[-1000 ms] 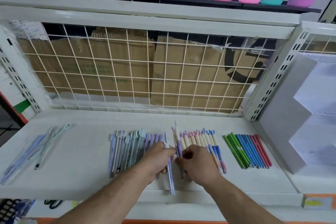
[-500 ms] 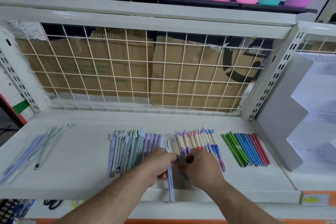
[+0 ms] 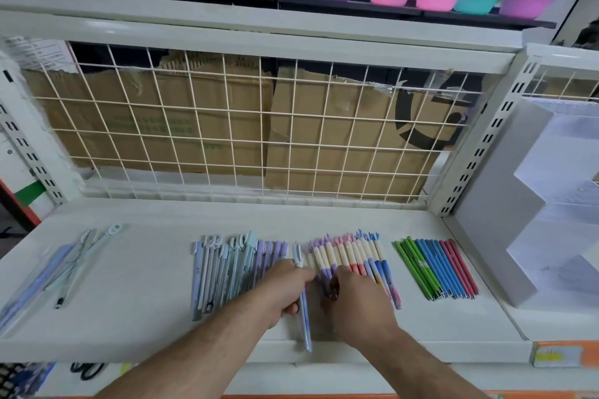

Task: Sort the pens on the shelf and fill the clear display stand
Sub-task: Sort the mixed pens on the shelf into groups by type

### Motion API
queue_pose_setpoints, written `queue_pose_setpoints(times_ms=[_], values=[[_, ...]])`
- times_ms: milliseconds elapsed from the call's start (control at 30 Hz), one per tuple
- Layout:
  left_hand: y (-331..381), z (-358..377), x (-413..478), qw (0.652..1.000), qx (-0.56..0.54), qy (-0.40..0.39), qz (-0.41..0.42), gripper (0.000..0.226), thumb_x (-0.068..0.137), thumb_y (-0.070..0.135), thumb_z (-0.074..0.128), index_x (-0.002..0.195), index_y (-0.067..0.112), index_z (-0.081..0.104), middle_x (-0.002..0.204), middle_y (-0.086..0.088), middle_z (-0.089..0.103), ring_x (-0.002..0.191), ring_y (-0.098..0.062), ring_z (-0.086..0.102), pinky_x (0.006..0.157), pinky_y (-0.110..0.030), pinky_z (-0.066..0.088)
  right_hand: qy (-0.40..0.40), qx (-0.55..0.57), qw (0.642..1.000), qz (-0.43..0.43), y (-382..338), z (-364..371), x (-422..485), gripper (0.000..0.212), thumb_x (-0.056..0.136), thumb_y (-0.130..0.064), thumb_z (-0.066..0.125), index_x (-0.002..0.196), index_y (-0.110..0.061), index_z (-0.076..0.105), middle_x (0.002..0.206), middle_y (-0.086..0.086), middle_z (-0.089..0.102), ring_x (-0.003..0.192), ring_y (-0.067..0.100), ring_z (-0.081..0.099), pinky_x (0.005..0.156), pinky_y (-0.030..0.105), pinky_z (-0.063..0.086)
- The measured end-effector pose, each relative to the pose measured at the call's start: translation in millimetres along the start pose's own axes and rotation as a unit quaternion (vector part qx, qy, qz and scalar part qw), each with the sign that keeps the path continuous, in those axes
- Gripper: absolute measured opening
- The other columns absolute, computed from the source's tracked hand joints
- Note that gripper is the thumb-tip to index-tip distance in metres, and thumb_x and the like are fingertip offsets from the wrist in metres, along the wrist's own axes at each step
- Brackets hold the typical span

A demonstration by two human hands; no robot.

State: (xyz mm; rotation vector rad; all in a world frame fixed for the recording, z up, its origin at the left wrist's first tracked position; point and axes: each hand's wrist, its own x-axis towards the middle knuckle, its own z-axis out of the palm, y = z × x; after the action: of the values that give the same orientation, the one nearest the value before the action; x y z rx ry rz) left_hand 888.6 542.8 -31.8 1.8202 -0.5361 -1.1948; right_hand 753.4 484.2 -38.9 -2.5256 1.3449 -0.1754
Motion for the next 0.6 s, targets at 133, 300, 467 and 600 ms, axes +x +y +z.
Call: queue_pose_setpoints(times_ms=[133,300,467,600], values=[[1.4,2.3,-4.0,1.000,0.004,-0.023,0.014,0.014,0.092,0.018,0.054,0.085,0.015,0.066,0.065,-0.002,0.048,0.050,-0.015,0.043,0.040,-0.020,0.031,-0.001,-0.014,1.000,-0.007,-1.2,0.0,2.3,0.017,0.093,-0.040,0.054,0.091,-0.031,0.040,0.065,-0.012,0.043,0.058,0.008,0.045,0.048,0.024,0.031],[7.3,0.6,-0.2,1.000,-0.006,-0.025,-0.007,0.014,0.091,0.020,0.057,0.079,0.016,0.065,0.055,0.001,0.051,0.043,-0.013,0.044,0.040,-0.020,0.030,-0.001,-0.022,1.000,-0.020,-4.0,-0.2,5.7,0.017,0.094,-0.040,0.054,0.091,-0.030,0.040,0.064,-0.012,0.042,0.058,0.008,0.044,0.049,0.024,0.029],[9.7,-7.3,4.8,0.999,-0.014,-0.014,-0.025,0.012,0.088,0.029,0.059,0.087,0.016,0.059,0.063,-0.003,0.047,0.047,-0.017,0.040,0.054,-0.026,0.027,-0.021,-0.018,1.000,-0.014,-7.3,-5.0,5.1,0.021,0.093,-0.043,0.056,0.091,-0.031,0.040,0.069,-0.012,0.046,0.063,0.010,0.049,0.049,0.024,0.031],[11.4,-14.3,-2.4,0.993,-0.110,-0.049,0.006,0.025,0.096,0.023,0.060,0.110,0.003,0.065,0.060,-0.002,0.050,0.048,-0.016,0.044,0.043,-0.023,0.032,-0.008,0.138,0.990,-0.014,-13.2,-11.2,1.6,0.017,0.095,-0.038,0.058,0.081,-0.029,0.053,0.067,-0.008,0.060,0.056,0.005,0.053,0.047,0.017,0.038]])
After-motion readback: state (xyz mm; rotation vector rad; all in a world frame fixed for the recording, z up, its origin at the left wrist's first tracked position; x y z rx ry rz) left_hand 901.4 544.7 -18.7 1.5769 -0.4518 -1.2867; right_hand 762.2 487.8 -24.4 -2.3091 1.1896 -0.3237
